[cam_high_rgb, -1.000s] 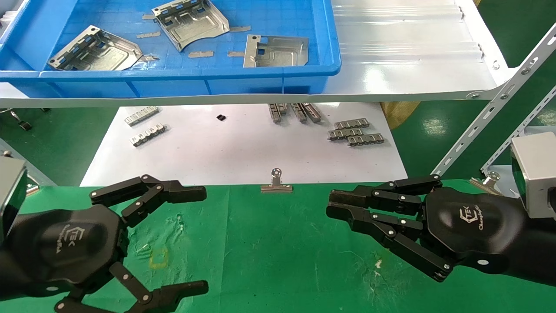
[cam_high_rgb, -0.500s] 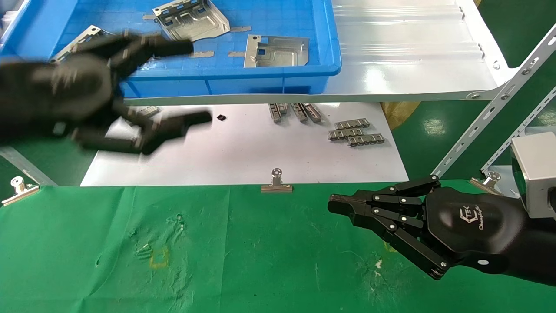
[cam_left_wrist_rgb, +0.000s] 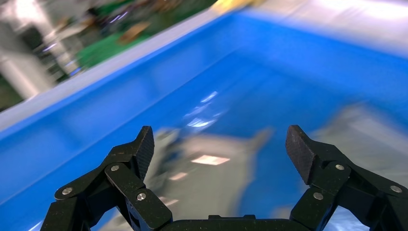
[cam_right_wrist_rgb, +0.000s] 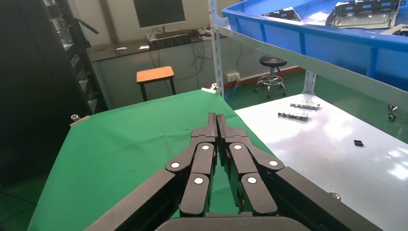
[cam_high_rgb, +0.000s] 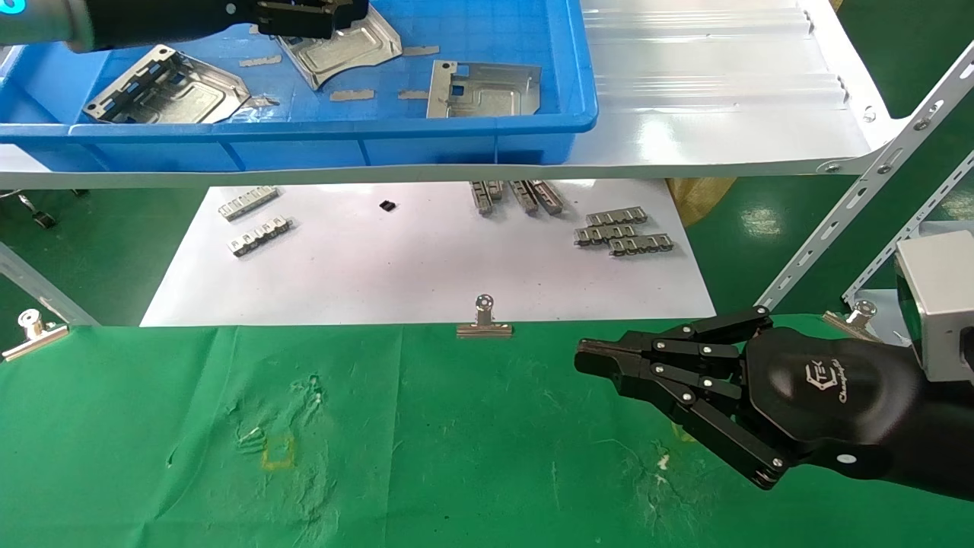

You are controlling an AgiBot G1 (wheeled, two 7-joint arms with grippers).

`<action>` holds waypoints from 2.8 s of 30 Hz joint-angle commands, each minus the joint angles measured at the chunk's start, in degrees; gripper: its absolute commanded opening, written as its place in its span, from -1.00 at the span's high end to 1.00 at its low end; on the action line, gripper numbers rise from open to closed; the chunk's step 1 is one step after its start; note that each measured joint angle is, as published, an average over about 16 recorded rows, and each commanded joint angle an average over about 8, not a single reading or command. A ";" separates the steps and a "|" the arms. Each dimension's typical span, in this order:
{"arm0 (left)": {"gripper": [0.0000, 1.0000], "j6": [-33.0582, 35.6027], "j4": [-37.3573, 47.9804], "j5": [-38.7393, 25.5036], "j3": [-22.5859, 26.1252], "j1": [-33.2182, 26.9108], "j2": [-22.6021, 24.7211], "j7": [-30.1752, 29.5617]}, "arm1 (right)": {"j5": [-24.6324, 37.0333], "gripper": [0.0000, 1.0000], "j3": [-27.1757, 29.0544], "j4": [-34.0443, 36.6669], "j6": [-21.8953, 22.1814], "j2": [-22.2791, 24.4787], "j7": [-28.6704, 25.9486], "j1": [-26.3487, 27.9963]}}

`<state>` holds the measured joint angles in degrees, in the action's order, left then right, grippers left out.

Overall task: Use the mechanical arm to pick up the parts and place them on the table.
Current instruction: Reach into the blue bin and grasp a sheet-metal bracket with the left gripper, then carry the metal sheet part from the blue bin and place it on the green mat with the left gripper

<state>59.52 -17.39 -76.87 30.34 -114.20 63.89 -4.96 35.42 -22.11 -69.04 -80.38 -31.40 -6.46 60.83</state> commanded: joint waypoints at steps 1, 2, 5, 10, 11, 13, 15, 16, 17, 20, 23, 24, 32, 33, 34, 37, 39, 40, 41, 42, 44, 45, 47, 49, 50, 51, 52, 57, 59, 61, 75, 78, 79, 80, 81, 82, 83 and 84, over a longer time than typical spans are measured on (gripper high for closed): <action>0.46 -4.91 4.58 -2.72 1.24 -2.13 2.52 1.00 | 0.00 -1.00 0.00 0.00 0.00 0.00 0.00 0.00; 0.71 -6.15 5.81 -3.40 1.61 -2.67 3.20 1.28 | 0.00 -1.00 0.00 0.00 0.00 0.00 0.00 0.00; 1.00 -8.52 8.85 -4.83 2.42 -3.95 4.71 1.92 | 0.00 -1.00 0.00 0.00 0.00 0.00 0.00 0.00; 1.00 -9.08 12.00 -5.44 2.80 -5.06 5.68 2.51 | 0.00 -1.00 0.00 0.00 0.00 0.00 0.00 0.00; 1.00 -8.94 12.41 -5.41 2.79 -5.15 5.70 2.63 | 0.00 -1.00 0.00 0.00 0.00 0.00 0.00 0.00; 1.00 -8.71 13.17 -5.29 2.70 -5.23 5.64 2.91 | 0.00 -1.00 0.00 0.00 0.00 0.00 0.00 0.00; 1.00 -8.73 13.74 -5.14 2.59 -5.20 5.51 3.29 | 0.00 -1.00 0.00 0.00 0.00 0.00 0.00 0.00; 1.00 -8.90 13.98 -5.06 2.53 -5.18 5.45 3.52 | 0.00 -1.00 0.00 0.00 0.00 0.00 0.00 0.00; 1.00 -9.19 14.18 -4.97 2.46 -5.14 5.41 3.76 | 0.00 -1.00 0.00 0.00 0.00 0.00 0.00 0.00; 1.00 -10.58 14.66 -4.68 2.22 -5.05 5.43 4.55 | 0.00 -1.00 0.00 0.00 0.00 0.00 0.00 0.00; 1.00 -12.05 15.03 -4.47 2.05 -5.03 5.61 5.27 | 0.00 -1.00 0.00 0.00 0.00 0.00 0.00 0.00; 1.00 -12.44 15.15 -4.44 2.02 -5.04 5.70 5.47 | 0.00 -1.00 0.00 0.00 0.00 0.00 0.00 0.00; 1.00 -14.19 16.05 -4.61 2.12 -5.27 6.29 6.44 | 0.00 -1.00 0.00 0.00 0.00 0.00 0.00 0.00; 1.00 -14.37 16.15 -4.61 2.11 -5.29 6.34 6.52 | 0.00 -1.00 0.00 0.00 0.00 0.00 0.00 0.00; 1.00 -14.52 16.24 -4.60 2.11 -5.30 6.39 6.60 | 0.00 -1.00 0.00 0.00 0.00 0.00 0.00 0.00; 1.00 -14.83 16.48 -4.52 2.04 -5.31 6.48 6.75 | 0.00 -1.00 0.00 0.00 0.00 0.00 0.00 0.00; 1.00 -14.83 16.62 -4.38 1.95 -5.30 6.49 6.77 | 0.00 -1.00 0.00 0.00 0.00 0.00 0.00 0.00; 1.00 -14.77 16.68 -4.27 1.87 -5.30 6.48 6.76 | 0.00 -1.00 0.00 0.00 0.00 0.00 0.00 0.00; 1.00 -14.65 16.71 -4.13 1.77 -5.32 6.44 6.74 | 0.00 -1.00 0.00 0.00 0.00 0.00 0.00 0.00; 1.00 -14.48 16.71 -3.95 1.65 -5.36 6.38 6.73 | 0.00 -1.00 0.00 0.00 0.00 0.00 0.00 0.00; 1.00 -13.86 16.59 -3.46 1.31 -5.56 6.12 6.70 | 0.00 -1.00 0.00 0.00 0.00 0.00 0.00 0.00; 1.00 -13.34 16.48 -3.12 1.08 -5.71 5.90 6.70 | 0.00 -1.00 0.00 0.00 0.00 0.00 0.00 0.00; 1.00 -11.81 16.15 -2.31 0.52 -6.04 5.30 6.76 | 0.00 -1.00 0.00 0.00 0.00 0.00 0.00 0.00; 1.00 -9.58 15.72 -1.42 -0.08 -6.36 4.55 6.95 | 0.00 -1.00 0.00 0.00 0.00 0.00 0.00 0.00; 1.00 -8.21 15.49 -0.98 -0.37 -6.49 4.14 7.11 | 0.00 -1.00 0.00 0.00 0.00 0.00 0.00 0.00; 1.00 -6.69 15.23 -0.55 -0.66 -6.59 3.71 7.31 | 0.00 -1.00 0.00 0.00 0.00 0.00 0.00 0.00; 1.00 -5.00 14.97 -0.14 -0.92 -6.65 3.28 7.56 | 0.00 -1.00 0.00 0.00 0.00 0.00 0.00 0.00; 1.00 5.93 13.24 1.56 -1.90 -6.70 0.91 9.66 | 0.00 -1.00 0.00 0.00 0.00 0.00 0.00 0.00; 1.00 11.31 12.41 2.19 -2.19 -6.60 -0.14 10.84 | 0.00 -1.00 0.00 0.00 0.00 0.00 0.00 0.00; 1.00 17.29 11.55 2.85 -2.47 -6.41 -1.20 12.20 | 0.00 -1.00 0.00 0.00 0.00 0.00 0.00 0.00; 1.00 32.63 -5.04 11.78 -0.21 1.26 -9.08 17.19 | 0.00 -1.00 0.00 0.00 0.00 0.00 0.00 0.00; 1.00 32.55 -12.93 16.51 1.88 4.62 -12.49 15.54 | 0.00 -1.00 0.00 0.00 0.00 0.00 0.00 0.00; 1.00 32.49 -15.39 18.14 2.63 5.67 -13.71 14.93 | 0.00 -1.00 0.00 0.00 0.00 0.00 0.00 0.00; 1.00 32.43 -17.69 19.74 3.40 6.70 -14.92 14.35 | 0.00 -1.00 0.00 0.00 0.00 0.00 0.00 0.00; 1.00 32.35 -19.81 21.31 4.21 7.70 -16.12 13.81 | 0.00 -1.00 0.00 0.00 0.00 0.00 0.00 0.00; 1.00 32.27 -21.67 22.76 5.04 8.65 -17.28 13.35 | 0.00 -1.00 0.00 0.00 0.00 0.00 0.00 0.00; 1.00 32.19 -23.19 23.99 5.88 9.52 -18.33 13.08 | 0.00 -1.00 0.00 0.00 0.00 0.00 0.00 0.00; 1.00 32.12 -24.46 25.01 6.74 10.33 -19.32 12.99 | 0.00 -1.00 0.00 0.00 0.00 0.00 0.00 0.00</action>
<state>91.68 -39.83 -53.77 37.26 -104.41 45.36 9.96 35.42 -22.11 -69.04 -80.38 -31.39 -6.46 60.83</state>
